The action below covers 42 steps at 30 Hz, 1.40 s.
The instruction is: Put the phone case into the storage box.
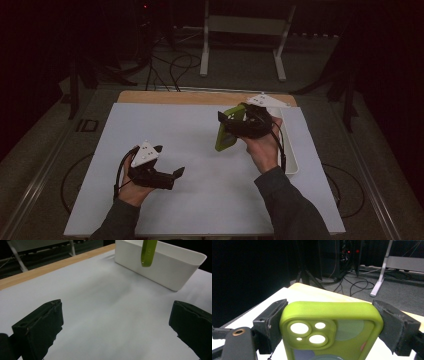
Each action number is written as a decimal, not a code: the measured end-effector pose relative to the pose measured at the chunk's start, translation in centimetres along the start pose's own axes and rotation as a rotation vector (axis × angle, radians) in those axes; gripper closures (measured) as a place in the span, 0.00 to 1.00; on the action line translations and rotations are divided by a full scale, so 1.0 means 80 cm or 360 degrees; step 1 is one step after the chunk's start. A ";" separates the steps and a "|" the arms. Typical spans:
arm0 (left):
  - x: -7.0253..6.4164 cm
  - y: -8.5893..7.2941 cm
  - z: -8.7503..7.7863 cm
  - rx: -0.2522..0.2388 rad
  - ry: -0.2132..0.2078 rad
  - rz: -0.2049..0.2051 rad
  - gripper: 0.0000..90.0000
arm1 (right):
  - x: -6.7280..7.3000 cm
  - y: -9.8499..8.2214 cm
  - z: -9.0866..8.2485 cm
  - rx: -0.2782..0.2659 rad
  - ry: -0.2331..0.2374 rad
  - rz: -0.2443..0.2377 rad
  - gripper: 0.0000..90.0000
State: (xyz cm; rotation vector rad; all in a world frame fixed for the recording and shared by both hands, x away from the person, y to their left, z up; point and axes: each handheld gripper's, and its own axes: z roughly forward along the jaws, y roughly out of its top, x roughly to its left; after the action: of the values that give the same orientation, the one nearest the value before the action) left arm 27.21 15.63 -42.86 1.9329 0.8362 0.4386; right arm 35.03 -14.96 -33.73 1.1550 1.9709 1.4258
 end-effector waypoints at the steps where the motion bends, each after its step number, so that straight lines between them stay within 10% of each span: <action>1: 0.001 -0.002 -0.002 -0.0006 -0.0003 -0.0001 0.00 | -0.002 0.001 0.000 0.0001 -0.0011 -0.0005 0.18; 42: 0.023 -0.038 -0.035 -0.0015 0.0045 0.0006 0.00 | -0.044 0.014 -0.008 -0.0006 -0.0183 0.0011 0.18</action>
State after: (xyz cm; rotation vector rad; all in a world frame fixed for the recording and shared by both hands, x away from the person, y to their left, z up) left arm 25.72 19.65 -44.24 1.9239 0.8477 0.4719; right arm 36.94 -18.06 -32.84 1.2151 1.8865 1.3348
